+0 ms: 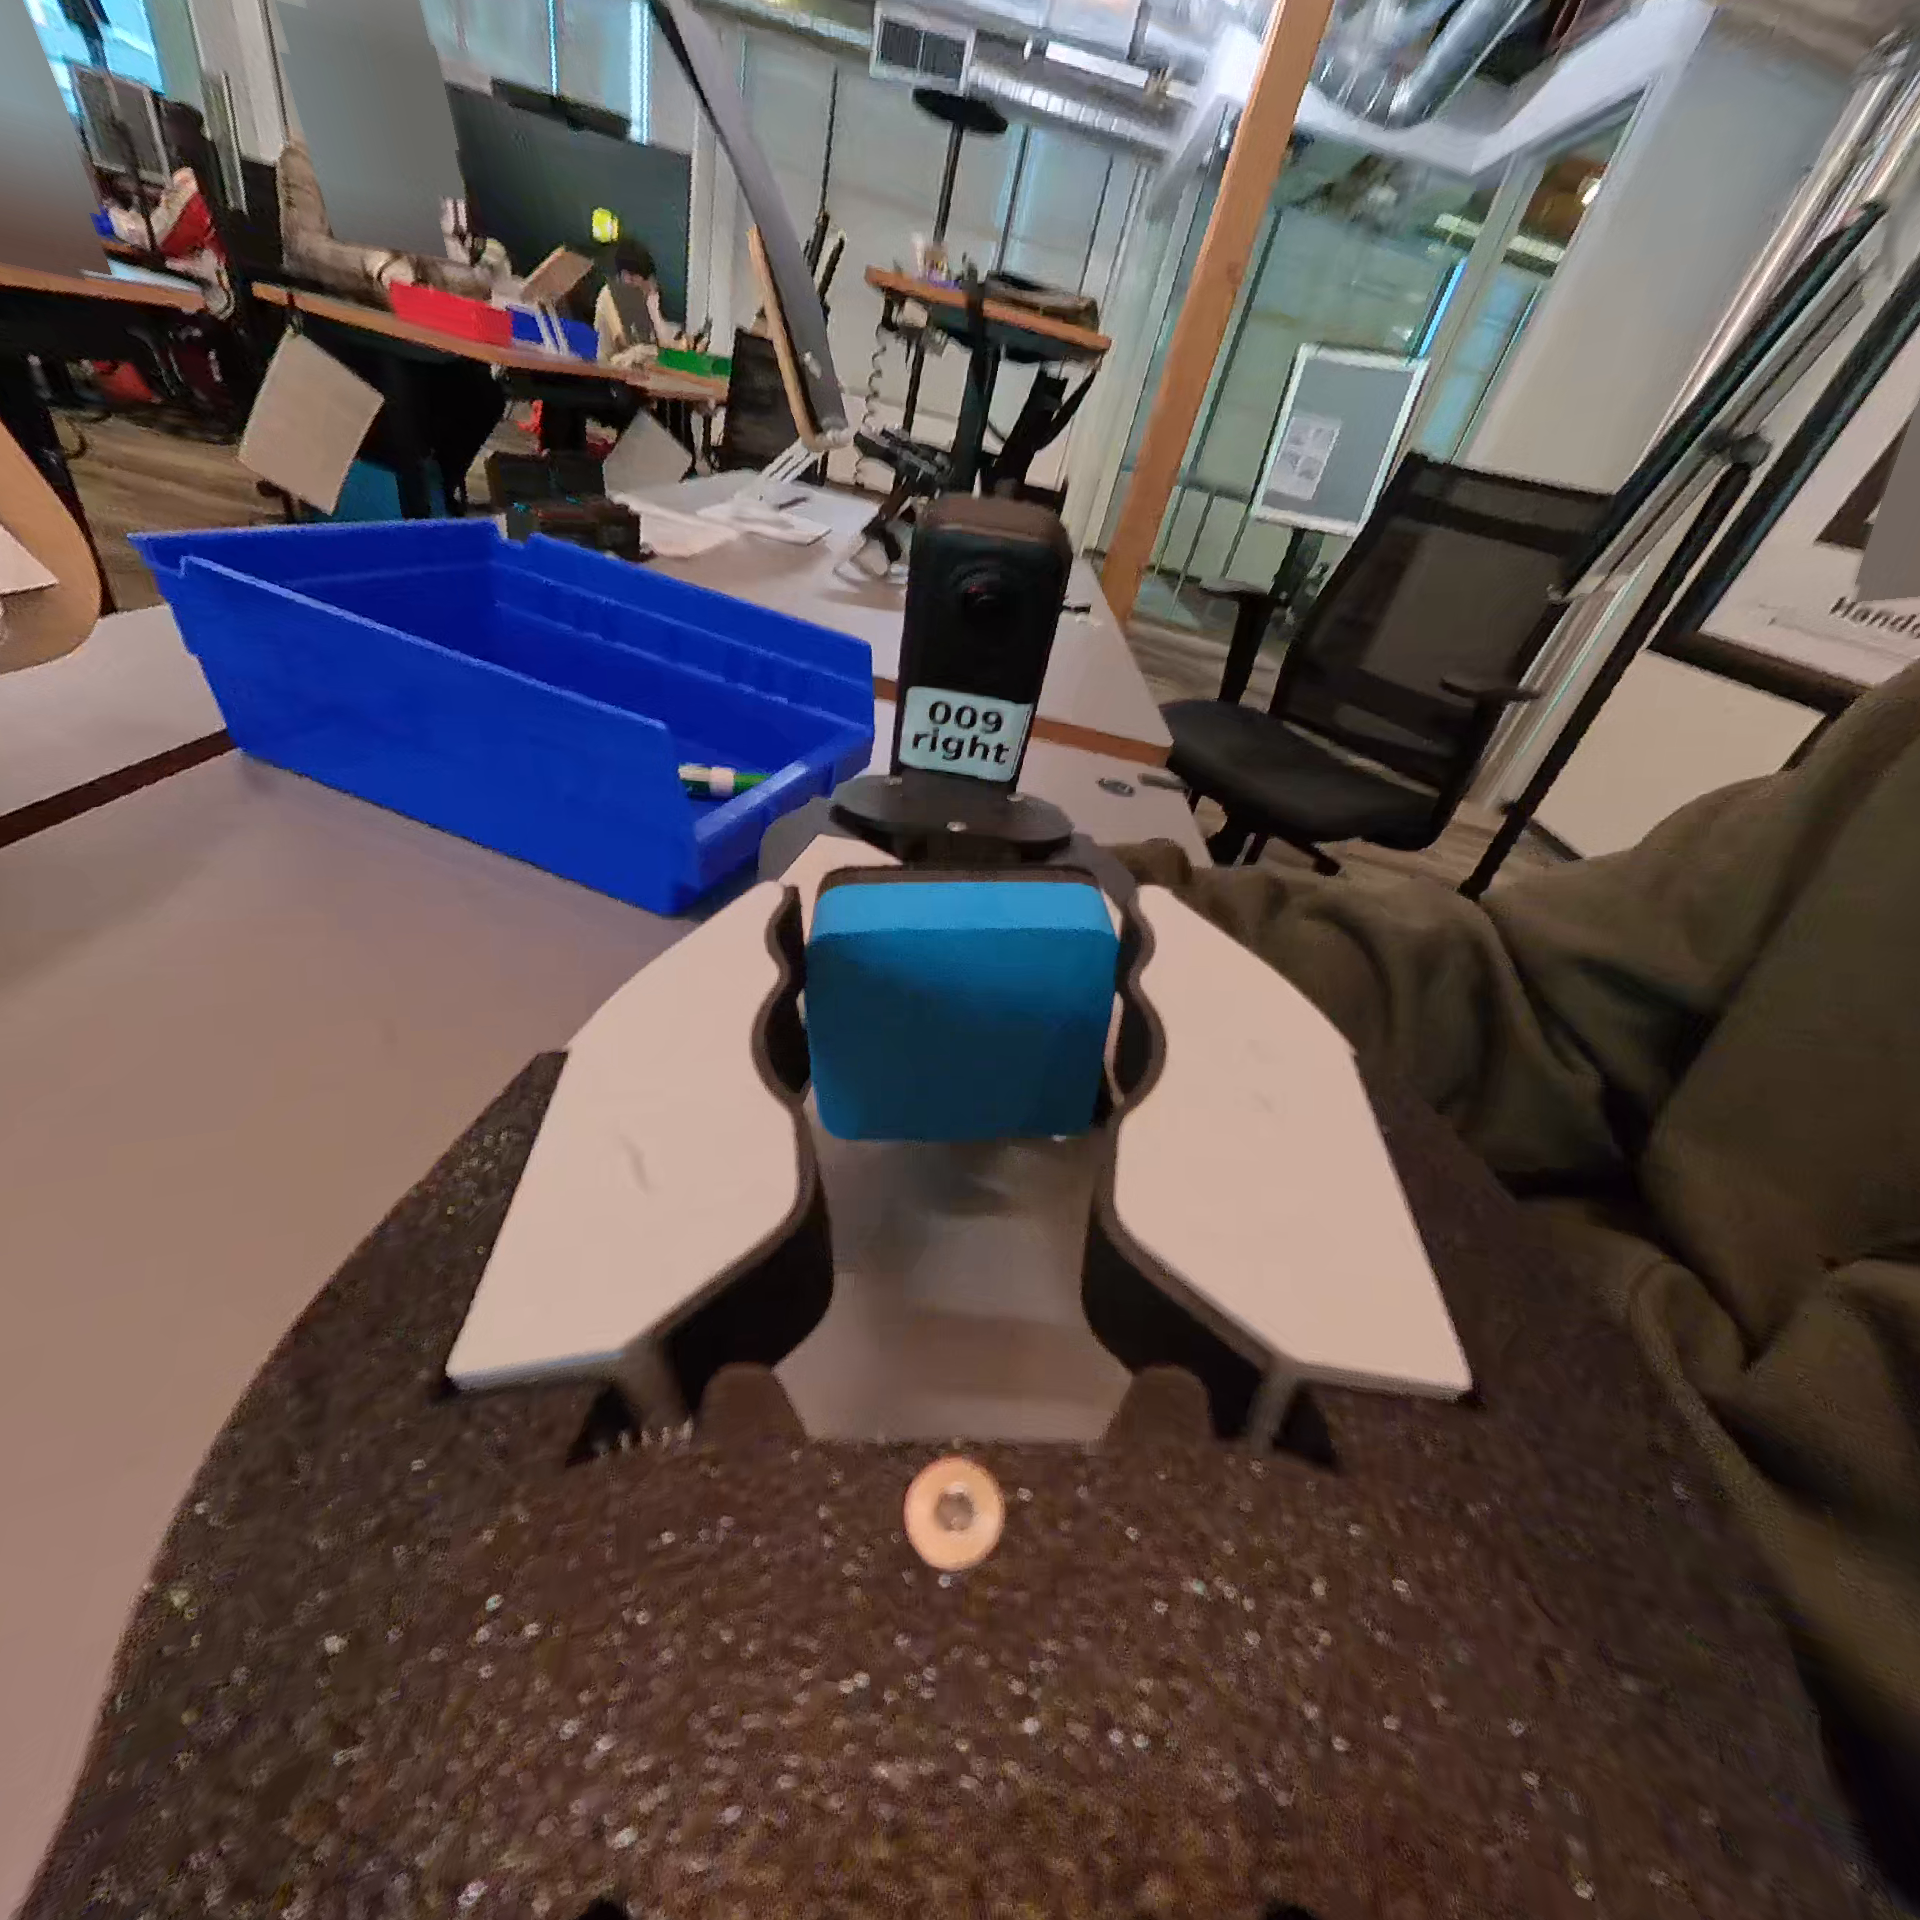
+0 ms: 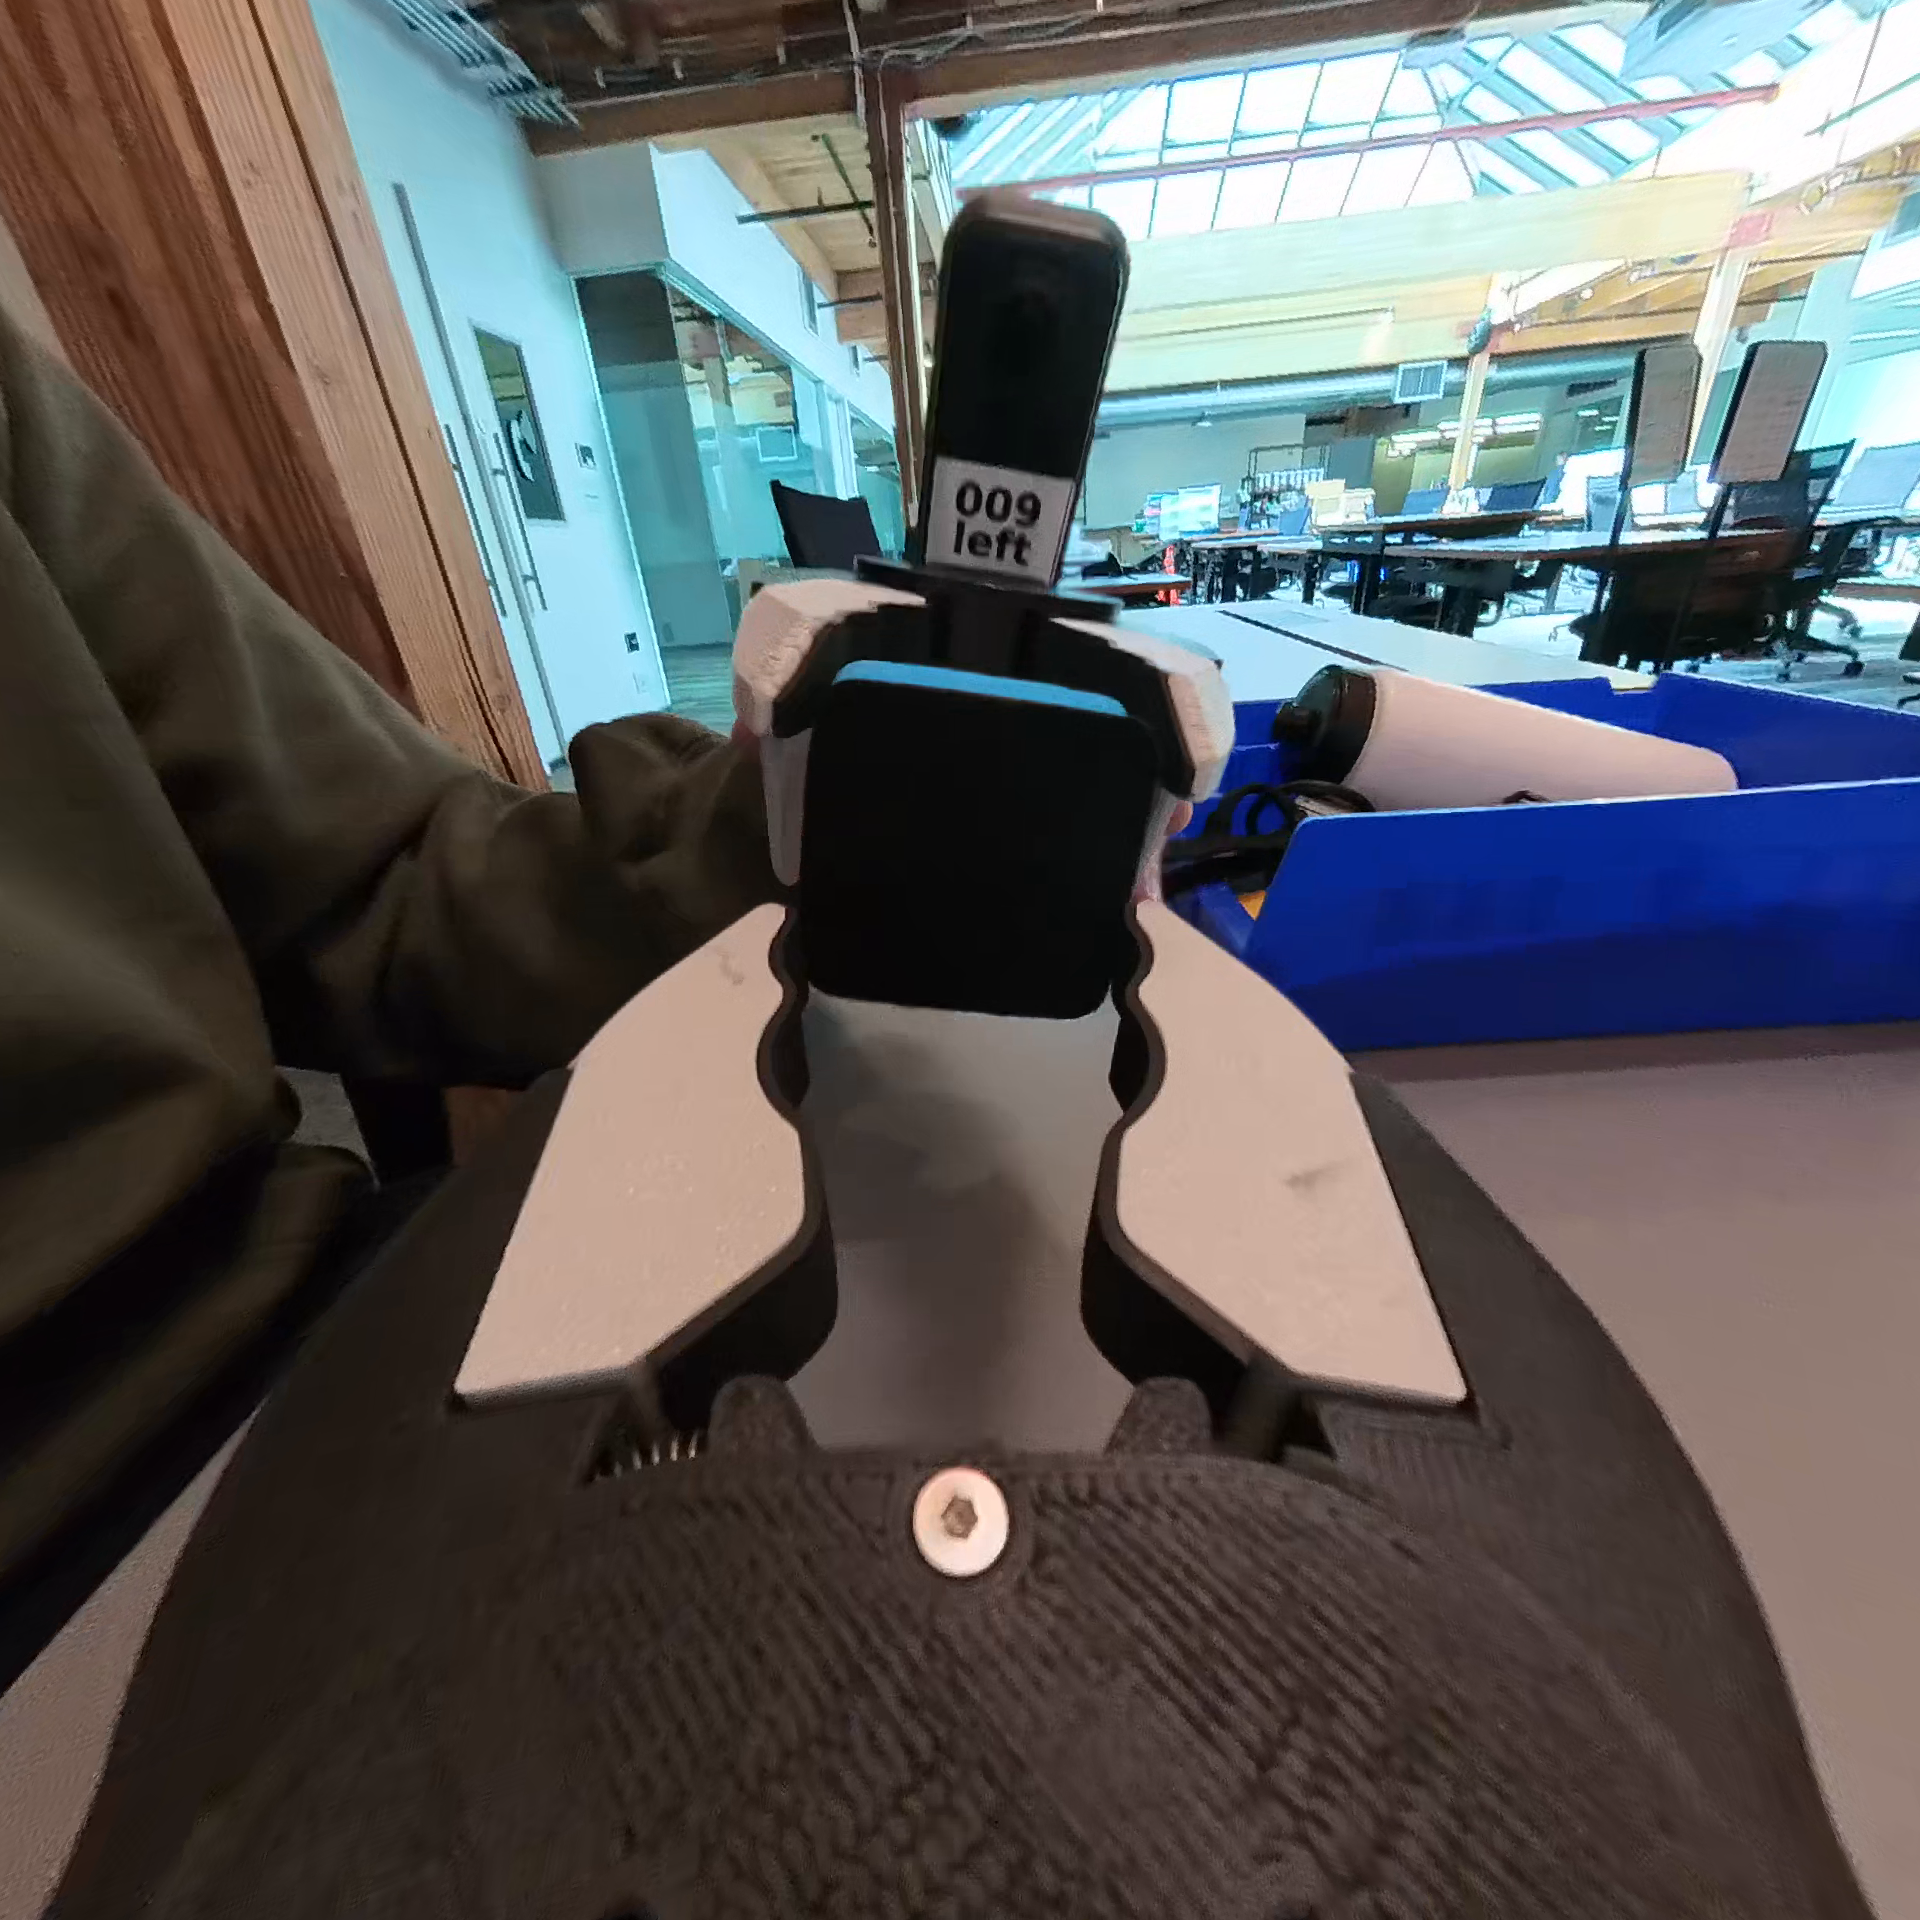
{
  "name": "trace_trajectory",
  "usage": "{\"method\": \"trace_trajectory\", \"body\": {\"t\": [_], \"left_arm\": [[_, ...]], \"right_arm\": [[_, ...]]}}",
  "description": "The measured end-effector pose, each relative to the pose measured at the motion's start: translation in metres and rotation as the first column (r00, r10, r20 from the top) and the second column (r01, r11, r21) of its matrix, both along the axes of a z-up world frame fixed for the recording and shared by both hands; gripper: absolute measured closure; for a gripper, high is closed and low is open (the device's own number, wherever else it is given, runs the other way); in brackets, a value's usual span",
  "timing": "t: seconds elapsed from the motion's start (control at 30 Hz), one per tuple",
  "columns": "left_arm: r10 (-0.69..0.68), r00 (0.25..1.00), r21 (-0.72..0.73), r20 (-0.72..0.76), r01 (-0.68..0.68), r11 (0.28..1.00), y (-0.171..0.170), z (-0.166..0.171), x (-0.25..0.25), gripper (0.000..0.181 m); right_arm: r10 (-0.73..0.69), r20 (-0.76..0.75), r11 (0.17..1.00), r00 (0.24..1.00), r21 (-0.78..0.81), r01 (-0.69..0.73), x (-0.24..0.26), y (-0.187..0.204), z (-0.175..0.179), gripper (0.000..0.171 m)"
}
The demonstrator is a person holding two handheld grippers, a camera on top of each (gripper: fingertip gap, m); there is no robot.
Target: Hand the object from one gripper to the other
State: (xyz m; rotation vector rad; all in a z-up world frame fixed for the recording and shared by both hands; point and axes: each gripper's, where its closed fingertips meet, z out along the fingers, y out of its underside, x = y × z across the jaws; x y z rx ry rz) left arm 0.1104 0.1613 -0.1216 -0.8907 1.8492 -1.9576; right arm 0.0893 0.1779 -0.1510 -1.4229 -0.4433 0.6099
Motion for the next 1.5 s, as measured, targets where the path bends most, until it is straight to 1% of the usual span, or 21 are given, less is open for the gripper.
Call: {"method": "trace_trajectory", "body": {"t": [0.03,0.1,0.23,0.33,0.43,0.53,0.6,0.67,0.73,0.8,0.83,0.9,0.97,1.0,1.07,1.2,1.23,1.3,1.33,1.4,1.5], "left_arm": [[0.020,1.000,0.022,-0.018,-0.020,1.000,0.002,-0.003,0.003,0.125],[0.173,0.985,0.054,-0.025,-0.171,0.984,0.016,-0.005,0.018,0.125],[0.520,0.852,-0.030,-0.058,-0.522,0.852,0.051,0.000,0.043,0.125],[0.637,0.770,-0.025,-0.005,-0.637,0.770,0.055,0.002,0.047,0.125],[0.676,0.736,0.004,0.037,-0.677,0.736,0.050,0.001,0.048,0.125],[0.669,0.741,0.017,0.057,-0.671,0.741,0.047,0.003,0.048,0.125],[0.594,0.799,-0.004,0.096,-0.596,0.803,0.040,0.011,0.045,0.124],[0.485,0.865,-0.013,0.127,-0.487,0.873,0.033,0.019,0.038,0.123],[0.356,0.924,-0.010,0.139,-0.358,0.934,0.028,0.022,0.028,0.122],[0.254,0.957,-0.021,0.141,-0.254,0.967,0.027,0.024,0.017,0.124],[0.194,0.971,-0.031,0.140,-0.191,0.981,0.025,0.025,0.010,0.130],[0.093,0.988,-0.071,0.125,-0.084,0.994,0.020,0.028,-0.001,0.133],[0.058,0.994,-0.096,0.094,-0.049,0.994,0.017,0.028,-0.003,0.133],[0.048,0.996,-0.089,0.078,-0.041,0.995,0.016,0.026,-0.003,0.135],[-0.018,0.998,-0.066,0.068,0.023,0.998,0.011,0.023,-0.009,0.159],[0.058,0.998,0.006,0.025,-0.058,0.998,0.017,0.015,-0.002,0.159],[0.118,0.993,0.018,0.015,-0.119,0.993,0.022,0.013,0.005,0.159],[0.297,0.954,0.058,-0.040,-0.294,0.954,0.039,0.005,0.022,0.159],[0.395,0.917,0.080,-0.062,-0.390,0.917,0.049,0.000,0.030,0.159],[0.537,0.843,0.083,-0.042,-0.532,0.842,0.060,-0.002,0.039,0.159],[0.628,0.778,0.053,-0.004,-0.627,0.777,0.053,-0.002,0.047,0.159]], "right_arm": [[-0.025,0.013,1.000,1.000,-0.007,0.025,0.003,0.002,-0.003,0.114],[-0.178,0.042,0.984,0.983,0.022,0.178,0.018,0.013,-0.006,0.111],[-0.432,0.177,0.901,0.884,0.117,0.417,0.039,0.025,-0.009,0.110],[-0.571,0.157,0.814,0.805,0.230,0.533,0.045,0.024,0.006,0.132],[-0.648,0.139,0.754,0.749,0.255,0.605,0.054,0.022,0.012,0.149],[-0.609,0.138,0.787,0.781,0.231,0.572,0.055,0.020,0.012,0.150],[-0.546,0.070,0.825,0.835,0.218,0.521,0.057,0.014,0.019,0.150],[-0.404,-0.042,0.889,0.914,0.218,0.403,0.053,0.003,0.030,0.150],[-0.188,-0.169,0.955,0.968,0.199,0.220,0.043,-0.009,0.039,0.151],[0.009,-0.272,0.981,0.962,0.189,0.044,0.035,-0.021,0.046,0.150],[0.062,-0.307,0.981,0.950,0.196,0.000,0.034,-0.025,0.049,0.151],[0.121,-0.321,0.981,0.939,0.183,-0.064,0.028,-0.027,0.048,0.151],[0.127,-0.257,0.985,0.958,0.148,-0.091,0.017,-0.023,0.039,0.151],[0.106,-0.223,0.988,0.969,0.130,-0.079,0.014,-0.020,0.035,0.150],[0.068,-0.206,0.991,0.976,0.123,-0.043,0.015,-0.016,0.032,0.151],[-0.019,-0.201,0.993,0.979,0.111,0.042,0.026,-0.011,0.029,0.150],[-0.108,-0.198,0.985,0.974,0.108,0.131,0.036,-0.005,0.026,0.147],[-0.308,-0.180,0.934,0.934,0.128,0.333,0.056,0.004,0.024,0.118],[-0.389,-0.141,0.902,0.910,0.142,0.408,0.062,0.007,0.022,0.111],[-0.514,-0.013,0.845,0.858,0.164,0.509,0.068,0.013,0.014,0.103],[-0.633,0.110,0.769,0.766,0.199,0.607,0.068,0.021,0.009,0.099]]}}
